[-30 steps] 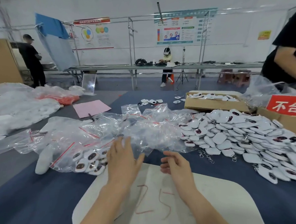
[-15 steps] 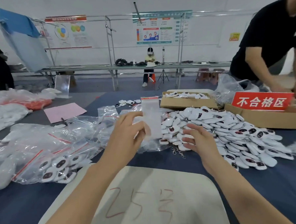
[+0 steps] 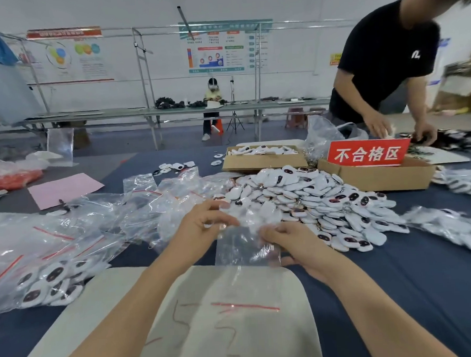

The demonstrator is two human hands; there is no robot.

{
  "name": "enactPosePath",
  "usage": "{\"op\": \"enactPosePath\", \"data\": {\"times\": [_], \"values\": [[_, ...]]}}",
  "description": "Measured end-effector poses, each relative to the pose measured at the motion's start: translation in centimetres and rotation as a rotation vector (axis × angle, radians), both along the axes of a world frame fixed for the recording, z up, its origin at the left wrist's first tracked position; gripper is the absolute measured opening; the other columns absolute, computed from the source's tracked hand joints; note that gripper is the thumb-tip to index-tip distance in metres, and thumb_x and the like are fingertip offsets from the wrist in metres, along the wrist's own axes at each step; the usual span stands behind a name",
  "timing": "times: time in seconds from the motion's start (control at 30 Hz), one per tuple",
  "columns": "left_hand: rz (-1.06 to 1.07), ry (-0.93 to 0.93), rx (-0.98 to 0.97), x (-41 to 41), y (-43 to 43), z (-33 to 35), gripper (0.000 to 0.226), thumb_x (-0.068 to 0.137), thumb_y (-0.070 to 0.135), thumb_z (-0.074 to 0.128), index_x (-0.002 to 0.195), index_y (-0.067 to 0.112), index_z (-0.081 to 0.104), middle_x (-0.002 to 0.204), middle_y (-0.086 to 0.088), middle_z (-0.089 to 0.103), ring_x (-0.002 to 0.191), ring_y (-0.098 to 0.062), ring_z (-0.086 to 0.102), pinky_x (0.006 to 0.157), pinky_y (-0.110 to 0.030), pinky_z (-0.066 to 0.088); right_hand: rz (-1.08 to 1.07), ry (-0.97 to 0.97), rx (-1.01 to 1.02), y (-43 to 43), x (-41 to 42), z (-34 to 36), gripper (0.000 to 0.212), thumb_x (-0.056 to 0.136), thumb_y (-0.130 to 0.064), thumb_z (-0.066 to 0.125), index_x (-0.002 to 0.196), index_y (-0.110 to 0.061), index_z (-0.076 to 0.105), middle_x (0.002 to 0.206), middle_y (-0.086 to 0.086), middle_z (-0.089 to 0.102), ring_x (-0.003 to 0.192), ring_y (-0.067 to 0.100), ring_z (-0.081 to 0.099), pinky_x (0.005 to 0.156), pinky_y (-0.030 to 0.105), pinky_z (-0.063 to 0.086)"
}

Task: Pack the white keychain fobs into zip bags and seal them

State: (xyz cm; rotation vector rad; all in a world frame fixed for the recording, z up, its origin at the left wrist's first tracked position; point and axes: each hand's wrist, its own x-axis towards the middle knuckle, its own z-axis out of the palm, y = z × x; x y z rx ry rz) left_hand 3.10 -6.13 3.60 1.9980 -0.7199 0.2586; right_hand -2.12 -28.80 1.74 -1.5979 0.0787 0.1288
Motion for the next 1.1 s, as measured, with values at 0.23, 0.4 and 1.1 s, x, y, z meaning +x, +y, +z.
{"op": "enactPosePath", "data": {"times": [0.23, 0.4, 1.1], "values": [[0.175, 0.808, -0.548, -0.5, -1.0, -3.7, 0.025, 0.100, 0.037, 0.059, 0.112, 0.015, 0.062, 0.115, -0.015, 0.068, 0.098, -0.025, 0.068, 0.077, -0.034, 0.059, -0.537, 0.007, 0.462, 1.5, -1.7, -2.7, 0.020, 0.101, -0.020, 0.058, 0.112, -0.004, 0.063, 0.097, 0.010, 0.067, 0.072, 0.017, 0.068, 0.061, 0.029, 0.059], [0.206, 0.708, -0.283, -1.6, -2.2, -7.1, 0.046, 0.098, 0.032, 0.064, 0.139, 0.013, 0.054, 0.113, 0.004, 0.064, 0.091, -0.009, 0.064, 0.074, -0.021, 0.050, -0.707, 0.016, 0.669, 2.2, -3.0, -3.9, 0.021, 0.103, -0.021, 0.054, 0.116, -0.005, 0.061, 0.101, 0.007, 0.067, 0.083, 0.019, 0.070, 0.068, 0.030, 0.057], [0.226, 0.094, 0.320, -1.0, -3.0, -7.5, 0.034, 0.104, 0.030, 0.050, 0.137, 0.025, 0.057, 0.137, 0.008, 0.054, 0.128, -0.015, 0.047, 0.107, -0.028, 0.038, -0.403, -0.301, -0.603, 3.3, 1.1, -3.0, 0.037, 0.102, -0.019, 0.043, 0.138, -0.027, 0.048, 0.138, -0.006, 0.053, 0.121, 0.018, 0.053, 0.101, 0.043, 0.046]]}}
